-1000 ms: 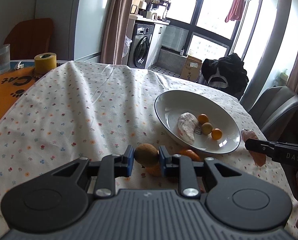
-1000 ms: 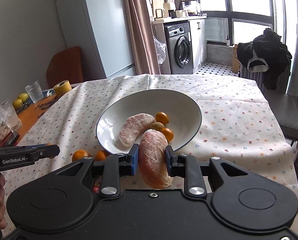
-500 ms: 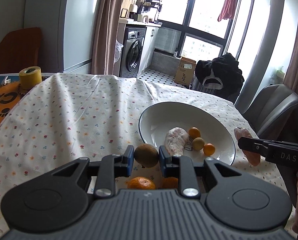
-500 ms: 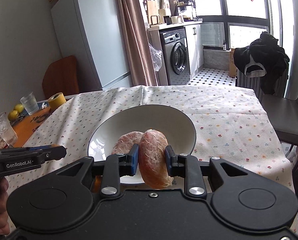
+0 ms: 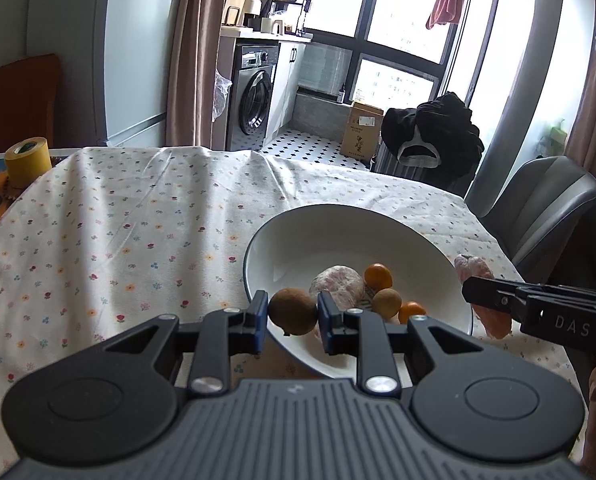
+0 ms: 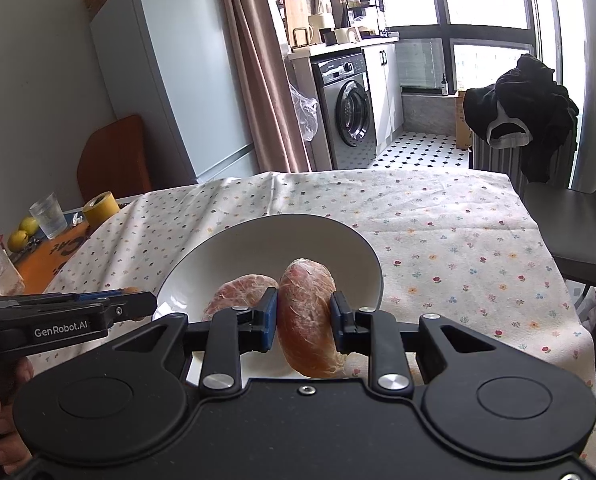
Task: Organize fruits
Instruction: 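Carry the orange flesh into the white bowl with the right tool while the left drops the kiwi in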
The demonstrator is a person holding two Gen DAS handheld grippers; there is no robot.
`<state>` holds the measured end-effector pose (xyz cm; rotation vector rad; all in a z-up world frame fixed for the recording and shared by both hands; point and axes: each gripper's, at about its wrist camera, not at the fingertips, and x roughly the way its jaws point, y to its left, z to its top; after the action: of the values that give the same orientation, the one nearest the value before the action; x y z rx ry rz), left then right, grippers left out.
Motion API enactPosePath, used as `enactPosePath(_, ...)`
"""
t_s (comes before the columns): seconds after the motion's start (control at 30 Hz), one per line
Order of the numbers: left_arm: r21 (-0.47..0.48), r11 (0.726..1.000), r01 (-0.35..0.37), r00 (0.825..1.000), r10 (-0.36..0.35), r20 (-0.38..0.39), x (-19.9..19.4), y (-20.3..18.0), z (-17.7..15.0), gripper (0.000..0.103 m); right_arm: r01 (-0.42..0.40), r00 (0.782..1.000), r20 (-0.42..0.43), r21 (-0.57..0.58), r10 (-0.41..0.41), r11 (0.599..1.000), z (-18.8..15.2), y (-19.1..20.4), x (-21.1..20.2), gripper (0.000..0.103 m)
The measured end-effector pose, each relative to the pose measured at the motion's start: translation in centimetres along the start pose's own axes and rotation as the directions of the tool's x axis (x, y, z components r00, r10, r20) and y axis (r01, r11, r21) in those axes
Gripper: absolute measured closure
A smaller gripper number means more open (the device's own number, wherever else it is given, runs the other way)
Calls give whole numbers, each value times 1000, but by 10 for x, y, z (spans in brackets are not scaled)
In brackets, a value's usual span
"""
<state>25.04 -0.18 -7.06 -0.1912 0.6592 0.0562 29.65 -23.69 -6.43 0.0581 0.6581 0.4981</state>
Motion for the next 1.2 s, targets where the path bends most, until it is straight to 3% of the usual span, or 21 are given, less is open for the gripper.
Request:
enactPosePath(0.23, 1, 1000, 7, 1000, -7, -25, 17, -5, 3, 76, 7, 1000, -2, -3, -7, 1000, 5, -2, 9, 78)
enactPosePath(0.33, 4, 1000, -6, 1000, 6, -20, 17, -5, 5, 69, 9, 1000, -4, 0, -9, 1000, 6, -4, 14, 78)
enactPosePath(0.5, -4, 1000, -21, 1000, 21, -2, 10, 2, 7, 48, 11, 1000, -7, -3, -11, 1000, 8, -5, 19, 78)
enactPosePath(0.83, -32, 997, -64, 998, 64, 0, -1, 21, 6, 35, 4, 1000, 18, -6, -4, 1000, 18, -1, 27, 77)
enactPosePath(0.9, -40, 997, -70, 998, 70, -2, -4, 24, 5, 34, 0, 999, 33, 4, -1, 1000, 22, -1, 28, 69)
enactPosePath(0.93, -45, 996, -72, 997, 72, -5, -5, 26, 4, 34, 9, 999, 41, 11, -10, 1000, 22, -2, 28, 57)
enactPosePath(1.0, -50, 996, -74, 997, 74, -6, -8, 28, 4, 32, 22, 997, 77, 34, -25, 999, 22, -6, 22, 43)
enactPosePath(1.1, -52, 996, -78, 997, 78, -3, -14, 31, 3, 24, 10, 997, 75, 52, -14, 999, 21, -10, 15, 41)
enactPosePath(1.2, -66, 994, -83, 997, 83, 4, -21, 32, 2, 19, 16, 997, 69, 63, -20, 998, 17, -12, 9, 32)
